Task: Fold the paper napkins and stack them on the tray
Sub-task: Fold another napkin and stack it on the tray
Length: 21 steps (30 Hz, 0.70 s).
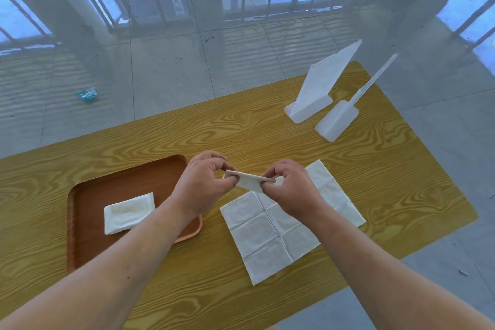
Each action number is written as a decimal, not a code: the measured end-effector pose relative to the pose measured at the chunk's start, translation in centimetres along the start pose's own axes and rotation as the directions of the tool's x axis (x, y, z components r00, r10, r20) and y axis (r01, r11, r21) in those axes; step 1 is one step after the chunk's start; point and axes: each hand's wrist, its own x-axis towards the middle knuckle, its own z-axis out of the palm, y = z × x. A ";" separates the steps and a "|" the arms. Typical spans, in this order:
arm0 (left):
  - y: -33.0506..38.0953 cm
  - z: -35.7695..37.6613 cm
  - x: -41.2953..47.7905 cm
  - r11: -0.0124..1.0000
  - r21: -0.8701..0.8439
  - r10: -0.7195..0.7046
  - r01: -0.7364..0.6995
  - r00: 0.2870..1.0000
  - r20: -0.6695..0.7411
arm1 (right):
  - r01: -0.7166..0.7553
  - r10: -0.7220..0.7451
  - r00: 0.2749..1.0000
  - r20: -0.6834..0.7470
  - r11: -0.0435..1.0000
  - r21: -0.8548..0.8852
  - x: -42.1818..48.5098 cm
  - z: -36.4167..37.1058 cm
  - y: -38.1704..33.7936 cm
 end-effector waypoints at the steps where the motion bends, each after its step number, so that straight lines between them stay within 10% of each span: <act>1: 0.1 -0.2 0.0 0.989 -0.137 -0.059 0.064 0.998 0.038 | -0.037 0.034 0.999 0.029 0.995 0.092 0.2 -0.2 0.0; 4: 0.2 -0.7 -0.1 0.807 -0.525 -0.152 0.270 0.954 0.258 | -0.220 0.128 0.970 0.206 0.823 0.523 0.3 -0.9 -0.1; 10: 0.2 0.1 -0.7 0.669 -0.619 -0.196 0.412 0.901 0.388 | -0.362 0.212 0.932 0.293 0.540 0.760 0.2 -0.8 -0.6; 21: -0.7 -0.2 -1.1 0.549 -0.704 -0.290 0.452 0.892 0.346 | -0.432 0.243 0.899 0.364 0.626 0.649 0.5 1.1 -0.8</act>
